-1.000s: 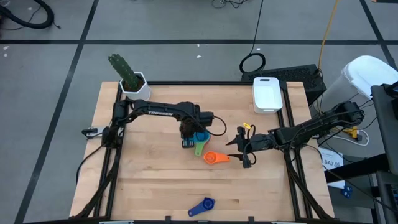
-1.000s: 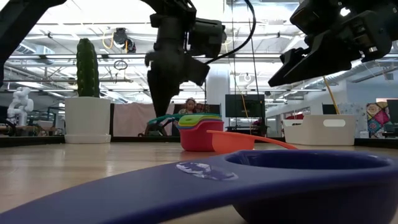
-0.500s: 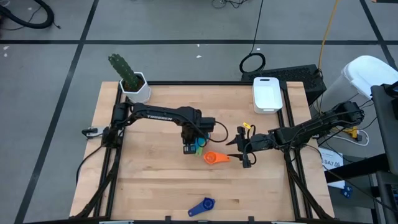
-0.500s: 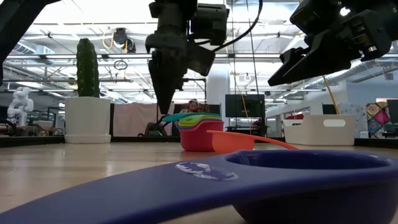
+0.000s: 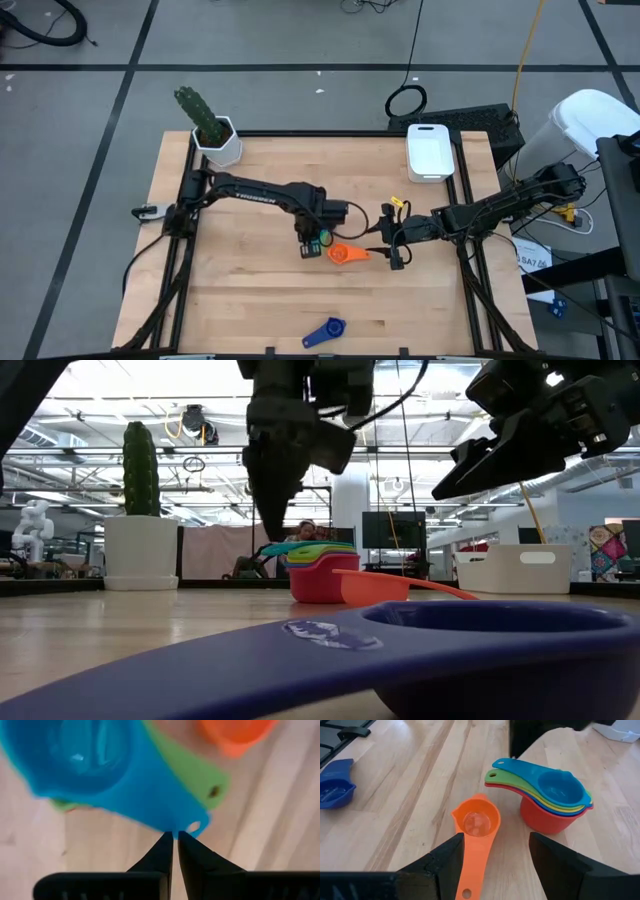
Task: Nest measuring cups in basket
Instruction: Stack the light blue measuring cup on top of the green measuring cup
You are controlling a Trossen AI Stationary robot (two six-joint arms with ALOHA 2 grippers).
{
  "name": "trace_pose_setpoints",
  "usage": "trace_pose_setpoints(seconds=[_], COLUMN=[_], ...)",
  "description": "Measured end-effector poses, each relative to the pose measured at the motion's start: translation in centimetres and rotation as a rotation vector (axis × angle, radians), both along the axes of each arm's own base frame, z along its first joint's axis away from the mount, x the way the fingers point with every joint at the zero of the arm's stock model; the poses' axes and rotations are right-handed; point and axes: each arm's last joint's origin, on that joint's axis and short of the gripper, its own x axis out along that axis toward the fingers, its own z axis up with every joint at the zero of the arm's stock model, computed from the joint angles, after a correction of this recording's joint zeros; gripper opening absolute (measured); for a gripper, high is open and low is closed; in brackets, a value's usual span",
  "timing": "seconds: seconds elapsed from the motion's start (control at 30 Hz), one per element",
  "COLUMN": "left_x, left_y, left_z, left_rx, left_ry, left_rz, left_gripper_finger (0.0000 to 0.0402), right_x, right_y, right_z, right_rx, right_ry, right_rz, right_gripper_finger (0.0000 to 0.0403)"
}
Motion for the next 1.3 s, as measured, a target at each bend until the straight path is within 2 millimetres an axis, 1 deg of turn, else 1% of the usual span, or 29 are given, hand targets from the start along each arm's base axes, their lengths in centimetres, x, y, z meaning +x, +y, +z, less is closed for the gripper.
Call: trace_pose_setpoints(seconds=[0.1, 0.2, 0.4, 0.5, 0.53, 0.63, 0.7, 0.77, 0.8, 0.87, 0.93, 1.0, 1.17, 1.3], left_x=[0.5, 0.6, 0.6, 0.1, 0.0, -1.0, -1.6, -2.0, -2.3, -2.6, -2.6, -2.5, -2.9, -3.4], left_y=[-1.0, -1.5, -1.7, -1.6, -1.5, -1.3, -1.1, -0.8, -0.6, -0.3, -0.2, -0.2, -0.7, -1.2], left_z=[0.0, 0.1, 0.0, 0.6, 0.9, 2.8, 4.6, 5.7, 6.2, 6.4, 6.2, 5.5, 1.9, -0.2], left_rx=[-0.007, 0.004, 0.019, 0.046, 0.063, 0.138, 0.195, 0.258, 0.289, 0.326, 0.325, 0.307, 0.278, 0.269], left_ry=[-0.055, -0.074, -0.071, -0.055, -0.061, -0.078, -0.133, -0.166, -0.178, -0.168, -0.163, -0.144, -0.018, 0.010], left_rz=[-0.024, -0.036, -0.046, -0.043, -0.037, -0.017, 0.013, 0.051, 0.073, 0.106, 0.112, 0.107, 0.110, 0.129], left_gripper_finger=[0.0030, 0.0030, 0.0030, 0.0030, 0.0030, 0.0030, 0.0030, 0.0030, 0.0030, 0.0030, 0.0030, 0.0030, 0.0030, 0.0030], right_x=[0.0, 0.0, 0.0, 0.0, 0.0, 0.0, 0.0, 0.0, 0.0, 0.0, 0.0, 0.0, 0.0, 0.0], right_y=[0.0, 0.0, 0.0, 0.0, 0.0, 0.0, 0.0, 0.0, 0.0, 0.0, 0.0, 0.0, 0.0, 0.0], right_z=[0.0, 0.0, 0.0, 0.0, 0.0, 0.0, 0.0, 0.0, 0.0, 0.0, 0.1, 0.0, 0.0, 0.0], right_rx=[0.000, 0.004, 0.006, 0.005, 0.004, 0.000, -0.005, -0.008, -0.008, -0.007, -0.005, 0.001, 0.005, 0.003], right_ry=[0.000, 0.001, 0.001, 0.001, 0.001, 0.002, 0.002, 0.000, -0.002, -0.003, -0.005, -0.002, 0.007, 0.006], right_rz=[0.000, -0.002, -0.003, -0.003, -0.002, 0.001, 0.003, 0.005, 0.004, 0.004, 0.004, 0.000, -0.003, -0.002], right_gripper_finger=[0.0215, 0.0215, 0.0215, 0.0215, 0.0215, 0.0215, 0.0215, 0.0215, 0.0215, 0.0215, 0.0215, 0.0215, 0.0215, 0.0215])
